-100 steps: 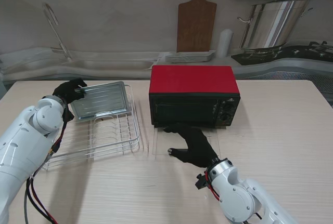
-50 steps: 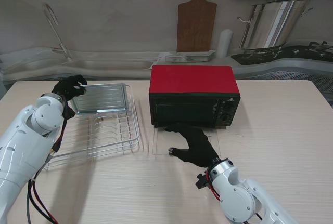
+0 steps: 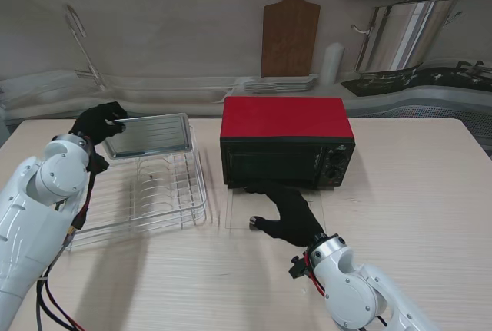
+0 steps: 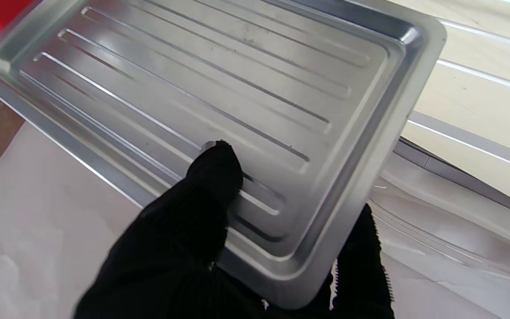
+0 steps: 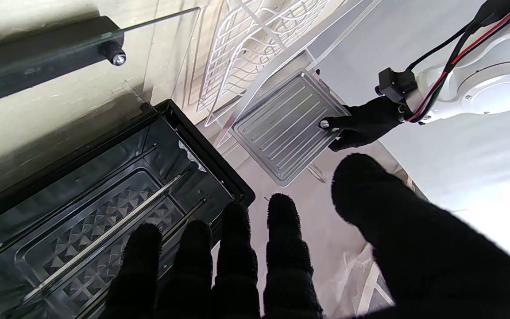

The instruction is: Slide the trays into the oven

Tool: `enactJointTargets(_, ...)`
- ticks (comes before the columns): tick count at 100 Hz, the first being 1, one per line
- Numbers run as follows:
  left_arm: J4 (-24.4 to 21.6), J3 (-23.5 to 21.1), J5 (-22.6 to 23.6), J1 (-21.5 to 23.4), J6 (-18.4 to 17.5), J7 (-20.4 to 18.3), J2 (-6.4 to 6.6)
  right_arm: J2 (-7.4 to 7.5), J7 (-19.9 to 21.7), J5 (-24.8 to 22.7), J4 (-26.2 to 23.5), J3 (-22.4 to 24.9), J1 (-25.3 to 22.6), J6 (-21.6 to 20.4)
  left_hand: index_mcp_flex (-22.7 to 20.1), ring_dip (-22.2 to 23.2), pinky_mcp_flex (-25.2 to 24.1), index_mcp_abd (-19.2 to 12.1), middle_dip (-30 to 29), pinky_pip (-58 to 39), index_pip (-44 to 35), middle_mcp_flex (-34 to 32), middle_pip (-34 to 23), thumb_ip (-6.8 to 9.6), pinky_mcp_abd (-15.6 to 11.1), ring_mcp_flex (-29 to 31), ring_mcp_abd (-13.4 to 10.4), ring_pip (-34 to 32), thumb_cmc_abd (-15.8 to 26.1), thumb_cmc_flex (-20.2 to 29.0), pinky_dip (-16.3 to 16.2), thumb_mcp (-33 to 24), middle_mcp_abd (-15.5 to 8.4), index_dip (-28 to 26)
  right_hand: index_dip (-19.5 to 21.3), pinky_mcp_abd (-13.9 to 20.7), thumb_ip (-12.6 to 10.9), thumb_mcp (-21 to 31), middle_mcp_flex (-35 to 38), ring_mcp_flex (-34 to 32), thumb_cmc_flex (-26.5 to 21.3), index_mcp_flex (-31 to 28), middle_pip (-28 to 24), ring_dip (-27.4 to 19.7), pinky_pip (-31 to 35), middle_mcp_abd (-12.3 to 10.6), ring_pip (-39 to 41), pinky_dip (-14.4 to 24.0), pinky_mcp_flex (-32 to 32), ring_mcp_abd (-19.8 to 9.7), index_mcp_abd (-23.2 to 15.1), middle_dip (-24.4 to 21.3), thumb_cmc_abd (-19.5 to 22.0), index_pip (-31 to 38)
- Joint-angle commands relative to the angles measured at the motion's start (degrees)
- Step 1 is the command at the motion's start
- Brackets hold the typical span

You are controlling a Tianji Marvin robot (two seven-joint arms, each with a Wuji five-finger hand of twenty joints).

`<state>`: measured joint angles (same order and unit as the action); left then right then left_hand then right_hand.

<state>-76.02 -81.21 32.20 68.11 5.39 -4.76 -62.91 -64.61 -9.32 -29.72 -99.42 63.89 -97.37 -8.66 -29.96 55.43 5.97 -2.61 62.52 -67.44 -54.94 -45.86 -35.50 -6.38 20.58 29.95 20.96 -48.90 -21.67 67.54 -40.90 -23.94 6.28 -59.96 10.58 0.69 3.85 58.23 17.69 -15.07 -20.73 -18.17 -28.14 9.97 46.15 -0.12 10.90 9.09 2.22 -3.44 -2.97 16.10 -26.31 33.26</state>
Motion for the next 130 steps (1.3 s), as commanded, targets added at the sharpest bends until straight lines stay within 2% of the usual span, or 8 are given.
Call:
enactJointTargets(1, -2.3, -0.8, 0.0, 1.4, 0.4, -1.6, 0.32, -0.52, 0.7, 0.1, -0.4, -0.1, -0.6, -0.2, -5.3, 1.8, -0.1, -3.4, 4.1, -3.4, -12.9, -3.8, -10.7, 3.26, 1.4, 2.3, 2.2, -3.1, 6.3, 6.3, -1.5, -7.2, 0.9, -9.2, -0.8, 2.5, -1.8, -1.2, 0.3, 1.9, 1.1, 0.1, -0.5, -0.4, 0.6, -0.8, -0.6, 0.2, 0.1, -2.1, 0.3, -0.4, 0.5, 0.1)
enactJointTargets(40, -18.0, -6.3, 0.1, 12.8, -0.9, -3.8, 0.73, -0.92, -0.8, 1.1, -1.3, 0.9, -1.8, -0.4, -5.4, 1.9, 0.0, -3.4, 4.1, -3.5, -12.6, -3.9, -10.6, 3.51, 1.4, 2.4, 2.2, -3.0, 6.0, 6.1, -1.6, -7.5, 1.0, -10.1, -0.7, 2.3, -2.7, 0.9, 0.4, 1.3, -0.9, 0.1, -0.7, -0.1, 1.6, -0.7, 0.0, 0.8, -0.6, -1.8, 0.1, -0.2, 0.2, 0.2)
enactJointTargets(64, -28.2, -8.7, -0.7, 21.2, -1.5, -4.0, 0.59, -1.38, -2.1, 2.4, -1.3, 1.1, -2.3, 0.1, -5.4, 1.6, 1.1, -3.2, 3.9, -3.8, -12.2, -4.9, -10.2, 3.49, 2.2, 3.8, 2.4, -3.1, 4.6, 5.5, -1.7, -8.7, 1.4, -10.3, -0.4, 2.5, -3.1, 3.0, 0.4, 1.0, -4.2, 0.1, -1.1, 0.1, 2.3, -0.8, 0.3, 1.2, -0.9, -1.7, -0.2, -0.1, 0.2, 0.7)
enactJointTargets(81, -34.3, -9.5, -1.3, 26.0, -2.3, -5.4, 0.75, -1.81, -3.2, 3.8, -1.0, 0.7, -2.4, 0.4, -5.5, 1.5, 1.9, -3.0, 3.8, -4.2, -11.6, -5.6, -10.0, 3.24, 2.6, 4.6, 2.4, -3.3, 3.7, 4.1, -1.8, -11.1, 1.5, -10.2, -0.3, 2.1, -2.7, 3.0, 0.2, 0.6, -3.6, 1.2, -1.6, 0.3, 3.0, -0.5, 0.7, 1.7, -1.5, -1.2, 0.3, 0.2, -0.7, 0.9)
enactJointTargets(94, -37.4, -9.0, -1.6, 28.3, -2.9, -5.4, 0.71, -2.31, -4.3, 5.5, -0.5, 0.3, -2.3, 0.7, -5.5, 1.2, 2.6, -2.6, 3.7, -4.4, -10.8, -6.3, -9.6, 2.91, 3.1, 5.3, 2.6, -3.6, 3.1, 3.2, -1.9, -12.4, 1.9, -9.5, 0.0, 0.6, -2.3, 3.4, -1.0, -0.4, -2.2, 3.5, -3.0, 1.1, 5.5, 0.6, 2.3, 3.1, -3.7, 0.8, 1.5, 0.8, -2.4, 1.8)
enactJointTargets(106, -39.3, -8.0, -2.1, 29.3, -2.9, -5.9, 0.76, -2.81, -5.6, 6.9, 0.1, 0.0, -2.1, 0.9, -5.3, 1.1, 3.2, -2.4, 3.7, -4.7, -10.5, -6.5, -9.5, 2.77, 3.4, 5.8, 2.5, -3.9, 2.7, 2.9, -2.0, -12.7, 2.0, -9.2, 0.5, -1.5, -1.3, 4.7, -2.8, -1.4, -1.2, 6.5, -7.5, 3.1, 9.8, 2.4, 5.8, 6.0, -6.8, 3.8, 3.5, 2.3, -5.3, 4.2)
enactJointTargets(115, -40.0, -7.0, -2.5, 29.6, -2.7, -6.2, 0.81, -3.17, -6.6, 7.9, 0.7, -0.2, -2.1, 0.6, -5.3, 1.0, 3.4, -2.2, 3.6, -4.8, -10.4, -6.8, -9.4, 2.74, 3.6, 6.1, 2.6, -4.1, 2.6, 2.7, -2.0, -13.0, 2.1, -8.9, 0.7, -3.0, -0.7, 5.3, -3.7, -2.0, -0.6, 7.5, -9.5, 4.2, 11.7, 2.9, 7.9, 7.2, -8.4, 4.3, 4.4, 2.9, -7.4, 5.4)
enactJointTargets(130, -40.3, -5.1, -3.6, 28.8, -2.3, -7.8, 1.07, -3.46, -7.2, 9.4, 1.7, -0.4, -2.2, -0.7, -5.1, 0.8, 3.8, -2.0, 3.6, -5.0, -10.3, -6.9, -9.3, 2.71, 3.9, 6.4, 2.6, -4.4, 2.6, 2.5, -2.2, -13.3, 2.3, -8.5, 1.1, -3.2, 0.4, 1.7, -5.2, -1.7, -1.8, 9.1, -11.2, 4.6, 11.7, 3.0, 8.6, 7.6, -8.9, 4.2, 4.9, 3.3, -7.2, 6.7)
